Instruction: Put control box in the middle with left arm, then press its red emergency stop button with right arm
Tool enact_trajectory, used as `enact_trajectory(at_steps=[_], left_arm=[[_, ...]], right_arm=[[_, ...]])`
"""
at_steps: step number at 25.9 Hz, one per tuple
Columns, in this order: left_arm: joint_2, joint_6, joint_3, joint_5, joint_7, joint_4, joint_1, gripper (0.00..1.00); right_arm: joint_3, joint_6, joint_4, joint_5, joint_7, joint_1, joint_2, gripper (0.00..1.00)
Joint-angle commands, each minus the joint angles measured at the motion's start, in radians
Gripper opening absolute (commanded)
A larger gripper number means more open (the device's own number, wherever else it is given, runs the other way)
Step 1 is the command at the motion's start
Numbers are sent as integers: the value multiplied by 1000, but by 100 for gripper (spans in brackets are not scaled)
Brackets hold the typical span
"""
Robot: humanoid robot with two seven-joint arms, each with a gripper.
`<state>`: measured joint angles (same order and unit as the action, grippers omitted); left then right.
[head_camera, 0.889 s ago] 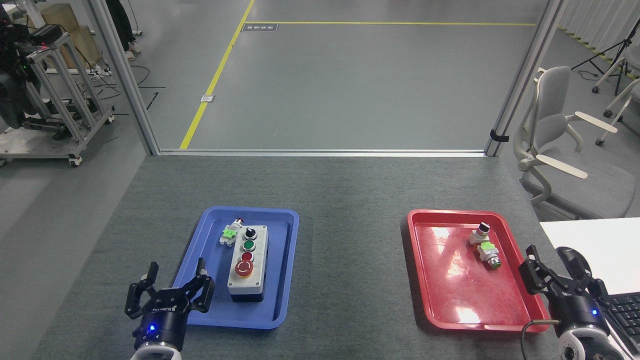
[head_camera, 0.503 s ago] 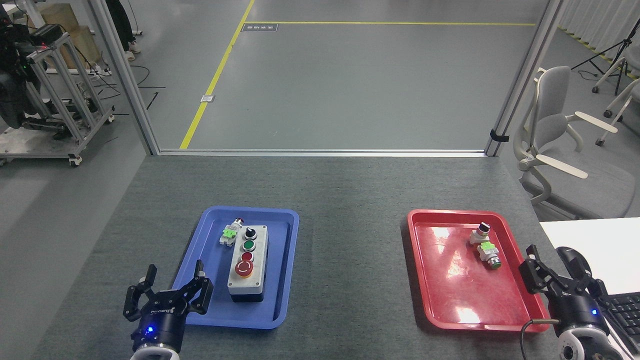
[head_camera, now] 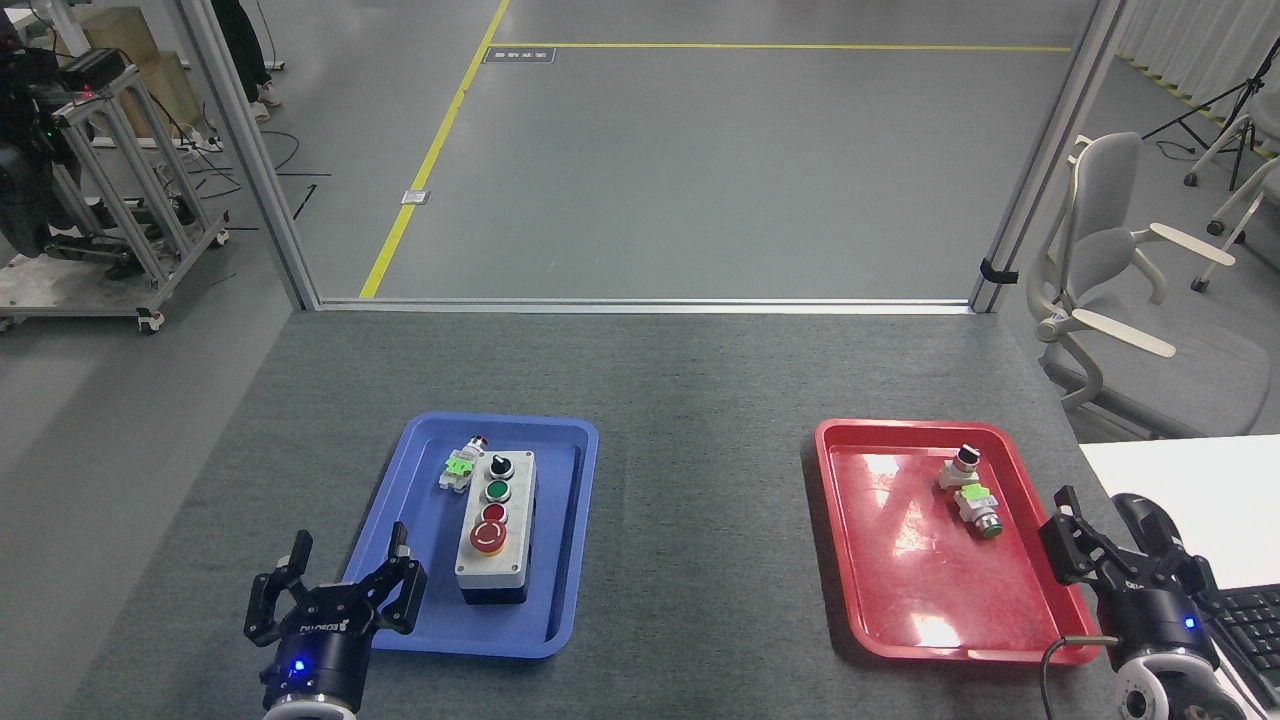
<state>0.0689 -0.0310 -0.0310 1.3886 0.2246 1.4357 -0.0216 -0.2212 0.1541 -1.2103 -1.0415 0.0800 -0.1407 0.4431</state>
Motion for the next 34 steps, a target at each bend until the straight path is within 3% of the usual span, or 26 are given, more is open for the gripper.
enact_trajectory(at_steps=[1, 12, 18, 34], left_arm=[[-1, -4, 3, 3, 2, 8, 8, 99], [80, 3, 46, 1, 9, 5, 42, 99], [75, -1, 46, 3, 12, 25, 34, 99], [72, 48, 62, -10, 9, 49, 39, 100]], right_arm=[[2, 1, 0, 0, 0, -2, 0, 100], [0, 1, 0, 0, 0, -2, 0, 100], [-1, 64, 3, 0, -2, -2, 0, 100], [-3, 56, 5, 0, -2, -8, 0, 100]])
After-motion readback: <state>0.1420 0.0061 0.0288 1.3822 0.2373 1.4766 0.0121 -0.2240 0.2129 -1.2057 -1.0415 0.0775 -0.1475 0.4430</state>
